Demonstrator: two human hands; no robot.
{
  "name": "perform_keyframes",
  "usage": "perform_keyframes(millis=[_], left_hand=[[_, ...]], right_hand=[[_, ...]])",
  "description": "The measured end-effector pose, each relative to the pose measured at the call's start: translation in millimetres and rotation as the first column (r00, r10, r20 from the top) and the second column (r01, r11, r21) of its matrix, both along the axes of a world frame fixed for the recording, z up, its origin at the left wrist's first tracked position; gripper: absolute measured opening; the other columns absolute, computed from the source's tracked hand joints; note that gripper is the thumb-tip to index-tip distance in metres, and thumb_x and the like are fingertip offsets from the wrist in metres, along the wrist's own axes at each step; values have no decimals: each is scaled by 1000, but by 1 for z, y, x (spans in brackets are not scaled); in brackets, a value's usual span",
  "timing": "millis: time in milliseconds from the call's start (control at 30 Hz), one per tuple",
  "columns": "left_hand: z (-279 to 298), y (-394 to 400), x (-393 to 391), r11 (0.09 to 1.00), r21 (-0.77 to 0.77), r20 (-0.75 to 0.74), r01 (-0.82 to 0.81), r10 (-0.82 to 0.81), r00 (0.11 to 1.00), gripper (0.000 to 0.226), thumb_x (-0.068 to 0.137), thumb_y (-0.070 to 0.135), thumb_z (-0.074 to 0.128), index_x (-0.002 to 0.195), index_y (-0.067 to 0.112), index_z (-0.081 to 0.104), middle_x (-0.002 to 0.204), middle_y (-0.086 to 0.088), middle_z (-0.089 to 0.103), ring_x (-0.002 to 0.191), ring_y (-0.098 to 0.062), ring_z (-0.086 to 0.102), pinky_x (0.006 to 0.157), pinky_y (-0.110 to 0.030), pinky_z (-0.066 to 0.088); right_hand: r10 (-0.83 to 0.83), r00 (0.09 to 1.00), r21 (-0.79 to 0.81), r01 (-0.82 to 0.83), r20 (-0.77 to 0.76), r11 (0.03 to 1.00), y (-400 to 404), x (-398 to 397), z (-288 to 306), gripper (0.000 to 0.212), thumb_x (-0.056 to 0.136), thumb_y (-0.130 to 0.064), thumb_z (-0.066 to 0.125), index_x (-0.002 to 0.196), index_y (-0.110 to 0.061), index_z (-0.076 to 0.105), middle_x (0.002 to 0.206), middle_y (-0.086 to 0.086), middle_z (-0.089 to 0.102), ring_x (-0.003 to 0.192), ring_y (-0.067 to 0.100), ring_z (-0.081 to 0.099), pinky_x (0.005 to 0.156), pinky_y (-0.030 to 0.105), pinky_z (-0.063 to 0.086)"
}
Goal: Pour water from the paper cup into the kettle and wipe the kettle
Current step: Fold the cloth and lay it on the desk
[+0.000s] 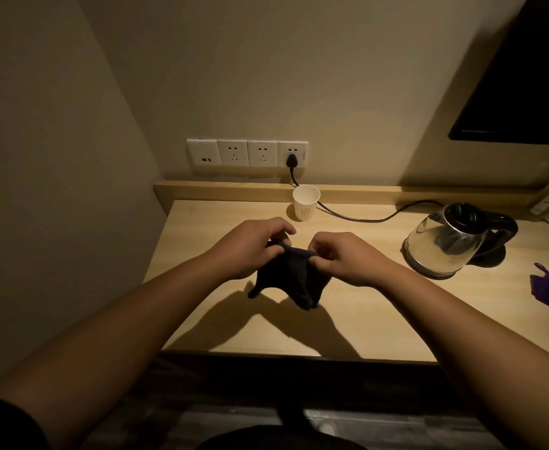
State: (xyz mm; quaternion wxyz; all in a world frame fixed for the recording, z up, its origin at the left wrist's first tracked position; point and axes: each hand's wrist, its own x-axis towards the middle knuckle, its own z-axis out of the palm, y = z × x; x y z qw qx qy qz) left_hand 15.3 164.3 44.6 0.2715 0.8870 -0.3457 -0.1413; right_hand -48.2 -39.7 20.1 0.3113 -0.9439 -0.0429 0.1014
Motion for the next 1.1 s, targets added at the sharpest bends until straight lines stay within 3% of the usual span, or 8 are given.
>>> perform_keyframes(millis=[133,267,567,733,867,933,1100], left_hand=[[-12,-2,5,988,156,39,-1,-5,999,37,94,19,59,130,23,54,119,3,64,107,-15,58,88,-29,48],[-30,0,13,944,320,14,77,-86,996,24,96,24,56,119,23,61,110,2,64,96,-15,57,84,-32,50],[-64,-5,25,916,344,-69,208,-196,978,16,96,24,55,110,25,62,103,5,56,90,-11,53,77,-25,44],[-85,-20,42,960,254,30,116,-128,991,14,95,24,56,106,25,62,103,5,53,87,-11,53,75,-26,48],[-114,-31,44,980,197,255,38,-88,963,14,93,23,56,106,23,62,102,3,53,87,-10,49,74,-25,44],[-140,-25,30,979,202,312,24,-88,946,16,92,22,57,108,23,61,105,3,55,91,-12,48,77,-26,42],[-215,1,-27,928,342,205,146,-225,953,22,81,12,68,103,16,68,105,-2,65,92,-21,60,77,-33,50]], right_hand=[[50,999,-93,-50,2,994,-7,4,-3,10,94,-19,57,102,-25,57,95,-1,66,83,15,62,70,30,51],[89,994,-267,-69,63,961,-18,6,-12,22,100,-29,53,119,-20,60,107,2,68,90,19,60,71,28,43],[144,975,-216,-179,-166,960,-48,8,-42,18,97,-24,59,112,-17,65,100,-2,60,93,19,55,75,27,39],[-5,997,-174,-8,-74,985,-63,26,-65,9,94,-22,62,102,-19,66,101,-2,59,93,20,56,74,28,40],[-87,993,-194,101,81,976,-65,33,-80,13,89,-17,67,102,-15,66,101,0,61,89,19,57,76,32,49],[-11,992,-244,42,124,969,-63,24,-99,12,87,-12,68,99,-10,68,98,8,65,88,24,60,77,39,51],[146,983,-272,-171,-108,947,-38,-35,-162,12,89,-18,56,91,-16,68,94,7,66,86,25,60,75,37,49]])
